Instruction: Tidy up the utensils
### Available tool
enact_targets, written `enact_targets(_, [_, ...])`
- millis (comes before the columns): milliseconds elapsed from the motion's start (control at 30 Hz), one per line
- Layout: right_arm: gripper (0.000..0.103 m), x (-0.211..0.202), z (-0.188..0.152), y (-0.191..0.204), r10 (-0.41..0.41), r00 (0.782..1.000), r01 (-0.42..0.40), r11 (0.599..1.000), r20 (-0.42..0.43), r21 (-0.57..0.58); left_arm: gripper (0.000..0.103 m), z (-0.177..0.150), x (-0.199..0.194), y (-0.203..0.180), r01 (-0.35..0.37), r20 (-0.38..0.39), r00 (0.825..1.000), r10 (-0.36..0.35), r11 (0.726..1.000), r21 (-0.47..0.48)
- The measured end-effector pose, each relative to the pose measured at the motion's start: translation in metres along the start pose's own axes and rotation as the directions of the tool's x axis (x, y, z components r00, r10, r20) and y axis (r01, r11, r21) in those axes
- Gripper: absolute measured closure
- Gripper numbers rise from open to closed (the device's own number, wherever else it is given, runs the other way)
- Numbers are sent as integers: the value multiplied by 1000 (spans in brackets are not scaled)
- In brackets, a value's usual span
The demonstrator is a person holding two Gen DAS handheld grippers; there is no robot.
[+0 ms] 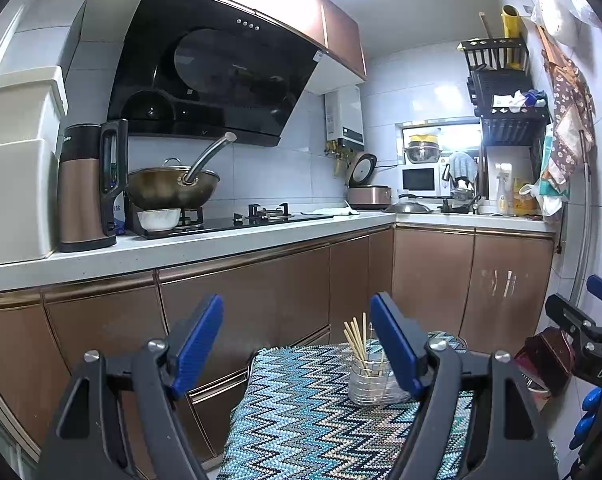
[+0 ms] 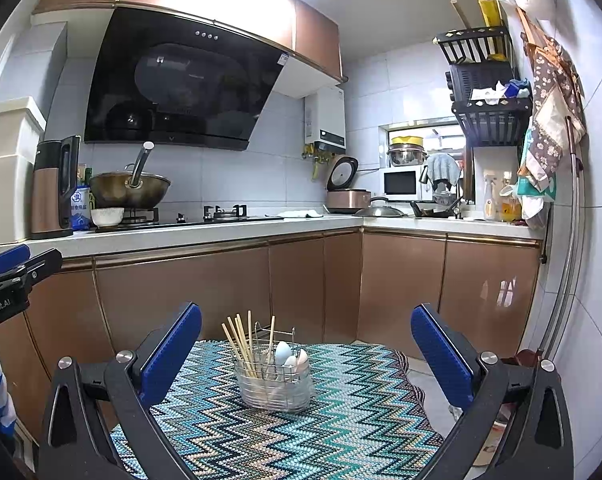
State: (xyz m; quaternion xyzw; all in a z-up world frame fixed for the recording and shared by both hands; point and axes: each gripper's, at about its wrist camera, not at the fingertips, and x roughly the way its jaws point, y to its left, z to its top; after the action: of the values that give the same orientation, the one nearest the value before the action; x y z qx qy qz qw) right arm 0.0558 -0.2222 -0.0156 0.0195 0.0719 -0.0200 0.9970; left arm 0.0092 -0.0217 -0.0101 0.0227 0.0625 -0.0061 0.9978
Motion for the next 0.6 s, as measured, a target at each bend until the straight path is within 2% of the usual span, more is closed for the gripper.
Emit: enact_targets(600, [0, -2, -1, -2, -3, 1000, 3, 1000, 1, -1, 28, -1, -1, -2, 2, 2, 1000, -2, 1000, 5])
